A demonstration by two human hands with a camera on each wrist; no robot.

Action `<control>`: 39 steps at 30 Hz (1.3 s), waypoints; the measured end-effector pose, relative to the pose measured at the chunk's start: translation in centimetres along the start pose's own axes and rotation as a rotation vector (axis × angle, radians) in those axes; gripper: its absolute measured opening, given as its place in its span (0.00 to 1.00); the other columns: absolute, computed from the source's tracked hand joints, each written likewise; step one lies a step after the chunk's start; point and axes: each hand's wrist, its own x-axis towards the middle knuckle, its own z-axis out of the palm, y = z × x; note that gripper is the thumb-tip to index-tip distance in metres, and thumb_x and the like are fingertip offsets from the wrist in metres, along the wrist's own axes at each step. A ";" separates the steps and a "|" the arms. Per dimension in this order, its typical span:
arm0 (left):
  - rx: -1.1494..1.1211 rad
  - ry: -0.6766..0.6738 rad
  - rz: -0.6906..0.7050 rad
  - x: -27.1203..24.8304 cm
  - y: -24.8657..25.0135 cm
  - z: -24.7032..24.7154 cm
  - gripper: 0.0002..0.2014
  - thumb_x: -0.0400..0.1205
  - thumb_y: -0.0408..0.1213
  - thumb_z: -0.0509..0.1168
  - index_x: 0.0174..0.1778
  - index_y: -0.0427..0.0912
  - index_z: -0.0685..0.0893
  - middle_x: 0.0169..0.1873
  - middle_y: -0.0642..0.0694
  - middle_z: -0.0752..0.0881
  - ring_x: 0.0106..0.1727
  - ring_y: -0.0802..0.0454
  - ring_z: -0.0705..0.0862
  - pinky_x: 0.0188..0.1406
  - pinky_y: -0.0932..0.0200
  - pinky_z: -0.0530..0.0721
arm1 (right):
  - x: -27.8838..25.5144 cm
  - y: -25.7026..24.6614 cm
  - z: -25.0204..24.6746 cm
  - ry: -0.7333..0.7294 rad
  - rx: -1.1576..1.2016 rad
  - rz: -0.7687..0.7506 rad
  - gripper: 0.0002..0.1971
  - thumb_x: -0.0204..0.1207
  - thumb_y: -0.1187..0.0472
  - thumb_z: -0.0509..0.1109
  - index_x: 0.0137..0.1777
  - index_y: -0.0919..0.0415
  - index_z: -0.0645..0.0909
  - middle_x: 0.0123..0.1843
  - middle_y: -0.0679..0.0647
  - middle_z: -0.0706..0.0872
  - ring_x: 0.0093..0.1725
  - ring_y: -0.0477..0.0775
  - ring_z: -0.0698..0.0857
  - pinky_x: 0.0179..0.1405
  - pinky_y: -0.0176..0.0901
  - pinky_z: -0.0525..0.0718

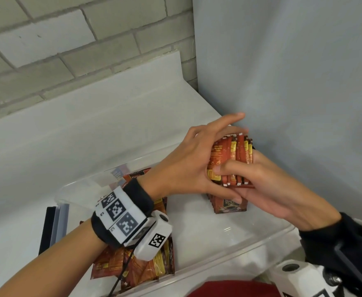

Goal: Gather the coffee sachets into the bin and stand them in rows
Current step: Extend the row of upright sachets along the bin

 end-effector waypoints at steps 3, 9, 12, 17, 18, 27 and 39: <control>-0.040 -0.030 -0.011 -0.1 0.0 -0.4 0.59 0.59 0.57 0.80 0.79 0.51 0.50 0.76 0.46 0.69 0.80 0.50 0.67 0.73 0.35 0.71 | -0.3 -0.2 -0.1 0.028 0.031 -0.007 0.11 0.62 0.70 0.72 0.40 0.55 0.90 0.45 0.59 0.91 0.46 0.55 0.90 0.45 0.43 0.89; -0.233 0.075 -0.159 -0.1 -0.1 -2.3 0.43 0.69 0.52 0.75 0.77 0.48 0.62 0.73 0.49 0.74 0.76 0.52 0.72 0.74 0.53 0.73 | -0.8 -0.8 -0.7 0.082 0.058 -0.041 0.19 0.68 0.70 0.71 0.61 0.66 0.83 0.57 0.61 0.90 0.57 0.60 0.89 0.58 0.48 0.87; -0.360 0.069 -0.230 -0.2 -0.4 -3.2 0.30 0.75 0.50 0.71 0.71 0.44 0.74 0.62 0.52 0.81 0.65 0.49 0.81 0.64 0.45 0.82 | -0.9 -1.1 -0.9 0.096 0.079 -0.071 0.19 0.68 0.71 0.70 0.60 0.63 0.84 0.57 0.60 0.90 0.57 0.59 0.89 0.58 0.47 0.86; -0.538 0.098 -0.292 -0.1 -0.5 -3.5 0.22 0.71 0.39 0.75 0.61 0.42 0.82 0.54 0.43 0.86 0.52 0.49 0.86 0.49 0.59 0.86 | -0.8 -1.0 -0.8 0.103 0.089 -0.091 0.18 0.70 0.68 0.70 0.61 0.62 0.84 0.58 0.58 0.90 0.59 0.58 0.88 0.60 0.50 0.85; -0.554 0.109 -0.295 -0.1 -0.5 -3.5 0.21 0.70 0.40 0.75 0.58 0.43 0.83 0.52 0.43 0.87 0.51 0.49 0.86 0.50 0.60 0.86 | -0.8 -1.0 -0.8 0.108 0.094 -0.090 0.19 0.70 0.67 0.70 0.62 0.62 0.83 0.59 0.58 0.89 0.60 0.58 0.88 0.61 0.51 0.85; -0.660 0.156 -0.167 -0.2 -0.9 -3.9 0.11 0.69 0.33 0.76 0.41 0.53 0.87 0.41 0.51 0.89 0.46 0.53 0.88 0.48 0.59 0.85 | -0.5 -0.8 -0.6 0.160 0.275 -0.010 0.43 0.46 0.38 0.83 0.58 0.67 0.82 0.56 0.67 0.89 0.56 0.62 0.89 0.52 0.51 0.88; -0.678 0.169 -0.172 -0.1 -0.8 -3.6 0.11 0.83 0.30 0.62 0.52 0.47 0.88 0.57 0.45 0.87 0.62 0.47 0.84 0.51 0.57 0.85 | -0.8 -1.5 -0.5 0.190 0.268 -0.047 0.22 0.68 0.67 0.71 0.64 0.68 0.81 0.57 0.63 0.89 0.57 0.61 0.89 0.57 0.51 0.87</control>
